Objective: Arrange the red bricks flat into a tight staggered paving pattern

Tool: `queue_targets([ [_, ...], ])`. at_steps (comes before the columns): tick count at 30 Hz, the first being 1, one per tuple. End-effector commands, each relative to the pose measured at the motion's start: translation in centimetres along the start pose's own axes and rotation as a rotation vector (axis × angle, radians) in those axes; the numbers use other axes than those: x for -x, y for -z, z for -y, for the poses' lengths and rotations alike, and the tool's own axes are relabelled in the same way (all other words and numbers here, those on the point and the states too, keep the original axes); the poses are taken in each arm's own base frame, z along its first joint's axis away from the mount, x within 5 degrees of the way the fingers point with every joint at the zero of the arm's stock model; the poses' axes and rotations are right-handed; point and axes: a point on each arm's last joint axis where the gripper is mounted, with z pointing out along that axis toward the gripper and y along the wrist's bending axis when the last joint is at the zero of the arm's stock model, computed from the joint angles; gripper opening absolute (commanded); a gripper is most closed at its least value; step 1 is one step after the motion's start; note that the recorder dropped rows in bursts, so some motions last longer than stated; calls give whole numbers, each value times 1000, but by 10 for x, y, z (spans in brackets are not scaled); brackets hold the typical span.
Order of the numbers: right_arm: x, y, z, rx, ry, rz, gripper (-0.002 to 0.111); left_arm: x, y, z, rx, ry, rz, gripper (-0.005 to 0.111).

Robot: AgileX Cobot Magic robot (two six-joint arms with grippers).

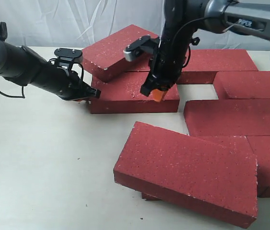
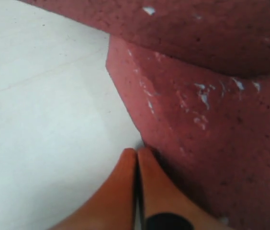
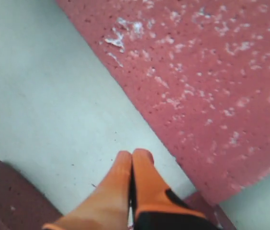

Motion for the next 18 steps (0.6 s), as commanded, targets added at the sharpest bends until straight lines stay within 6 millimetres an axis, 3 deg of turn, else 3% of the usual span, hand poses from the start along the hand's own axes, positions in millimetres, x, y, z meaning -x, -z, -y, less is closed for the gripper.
queue_targets([
  [1,-20,29,13,57,-90,118,-1,1,-2,2,-5,12,4,0],
  [5,-47,35,9,-112,-131,318,-1,3,-2,2,-5,22,13,0],
  [8,-67,28,-8,-77,-133,339,-1,3,-2,2,-13,32,12,0],
  [18,-70,-6,-10,4,2,278,-1,4,-8,27,-12,-31,21,0],
])
